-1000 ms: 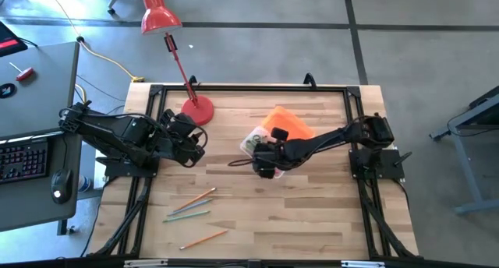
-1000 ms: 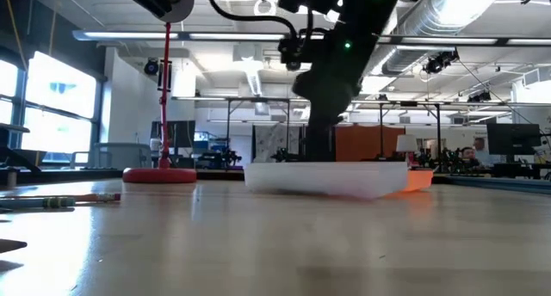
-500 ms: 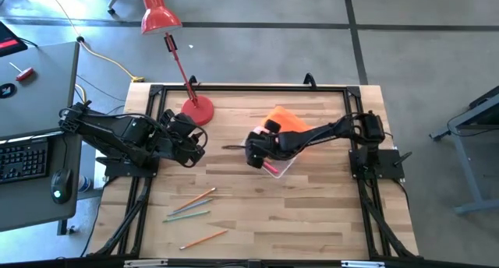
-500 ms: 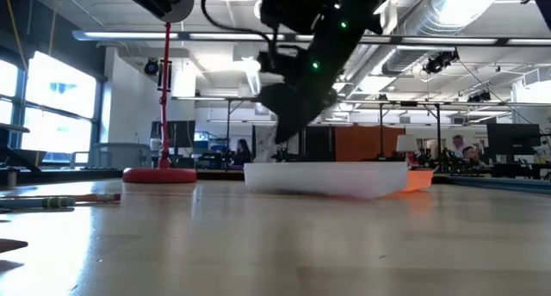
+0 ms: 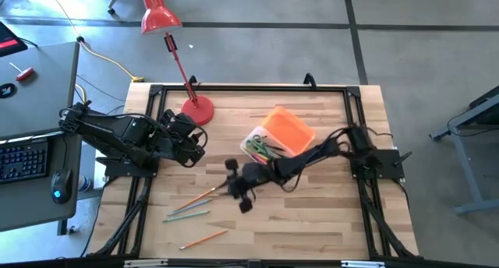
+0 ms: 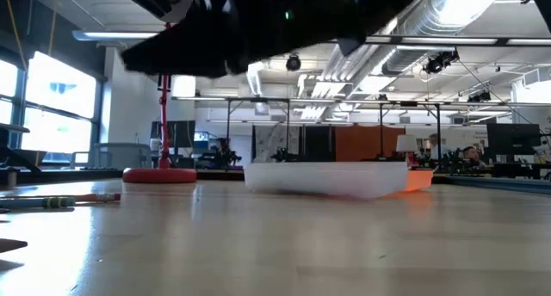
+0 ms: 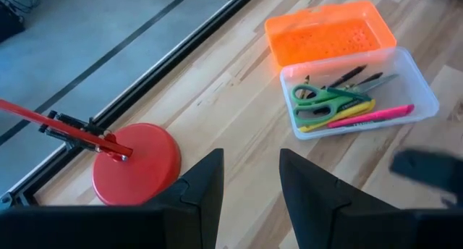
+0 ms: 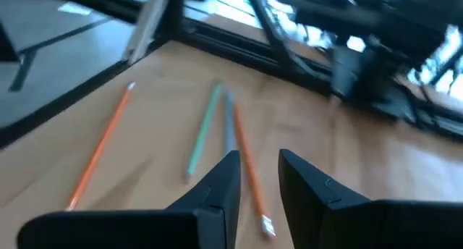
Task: Pick & place school supplies into a supply box
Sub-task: Put the top orange pencil into the supply box
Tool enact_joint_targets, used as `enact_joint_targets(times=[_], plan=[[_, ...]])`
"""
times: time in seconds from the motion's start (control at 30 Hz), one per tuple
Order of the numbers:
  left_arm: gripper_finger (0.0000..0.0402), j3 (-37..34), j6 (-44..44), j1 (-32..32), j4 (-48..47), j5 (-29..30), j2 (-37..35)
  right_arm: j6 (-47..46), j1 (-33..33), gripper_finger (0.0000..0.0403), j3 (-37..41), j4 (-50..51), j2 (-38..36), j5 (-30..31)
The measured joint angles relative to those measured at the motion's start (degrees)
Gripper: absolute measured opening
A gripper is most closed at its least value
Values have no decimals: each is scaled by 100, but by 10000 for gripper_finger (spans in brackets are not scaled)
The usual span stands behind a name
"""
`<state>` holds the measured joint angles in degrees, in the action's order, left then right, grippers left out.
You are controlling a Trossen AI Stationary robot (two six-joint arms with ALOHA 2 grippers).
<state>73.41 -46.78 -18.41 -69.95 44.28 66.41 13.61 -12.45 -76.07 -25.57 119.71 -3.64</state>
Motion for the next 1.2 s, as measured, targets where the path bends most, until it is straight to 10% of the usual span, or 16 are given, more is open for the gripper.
enact_joint_targets(times=[0.33, 0.77, 1.2], plan=[[166, 0, 25, 1, 2, 39, 0, 441, 123, 74, -35, -1458, 804, -274], [166, 0, 214, 1, -19, 322, 0, 168, 506, 74, -1823, 884, 1823, -983], [166, 4, 452, 1, -26, 242, 1, 378, 694, 73, -2073, 686, 2467, -1543]])
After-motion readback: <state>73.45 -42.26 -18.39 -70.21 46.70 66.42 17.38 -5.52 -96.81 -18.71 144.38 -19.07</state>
